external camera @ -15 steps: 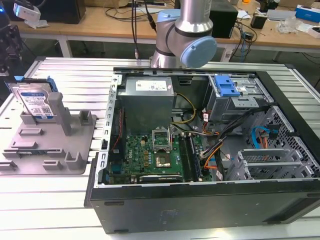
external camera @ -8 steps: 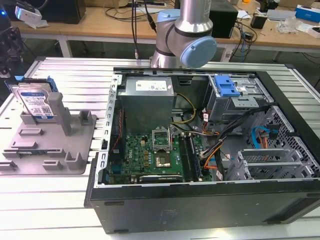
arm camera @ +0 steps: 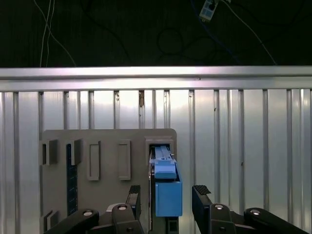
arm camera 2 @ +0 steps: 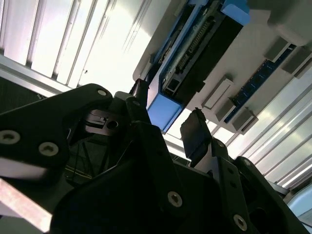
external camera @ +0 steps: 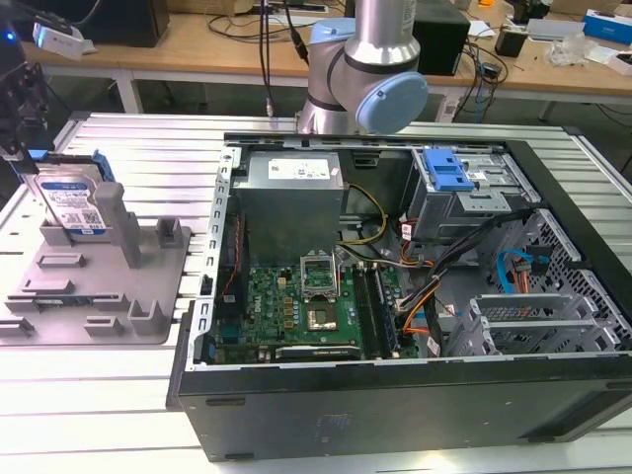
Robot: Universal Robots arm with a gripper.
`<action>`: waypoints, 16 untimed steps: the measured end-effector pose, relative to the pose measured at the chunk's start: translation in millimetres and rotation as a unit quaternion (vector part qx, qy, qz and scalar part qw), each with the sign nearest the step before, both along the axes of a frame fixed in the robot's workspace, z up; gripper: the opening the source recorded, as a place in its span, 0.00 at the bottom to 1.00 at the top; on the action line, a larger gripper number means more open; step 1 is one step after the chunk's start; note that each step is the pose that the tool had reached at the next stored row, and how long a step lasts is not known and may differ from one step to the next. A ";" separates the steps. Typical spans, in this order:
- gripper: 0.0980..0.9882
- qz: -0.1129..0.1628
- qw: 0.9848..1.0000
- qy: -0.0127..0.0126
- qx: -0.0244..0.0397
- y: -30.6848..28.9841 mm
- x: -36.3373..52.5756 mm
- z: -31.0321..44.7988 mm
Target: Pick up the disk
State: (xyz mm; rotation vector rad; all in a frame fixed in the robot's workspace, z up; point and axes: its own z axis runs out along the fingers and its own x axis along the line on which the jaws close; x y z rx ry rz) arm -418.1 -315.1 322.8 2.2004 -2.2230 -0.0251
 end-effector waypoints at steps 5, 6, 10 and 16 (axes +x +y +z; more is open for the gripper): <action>0.50 0.000 1.000 0.000 0.000 0.0 -0.4 -5.0; 0.50 0.000 1.000 0.000 0.000 0.0 -0.5 -5.8; 0.50 0.000 1.000 0.000 0.000 0.0 -1.2 -9.2; 0.50 0.000 1.000 0.000 0.000 0.0 -1.7 -14.3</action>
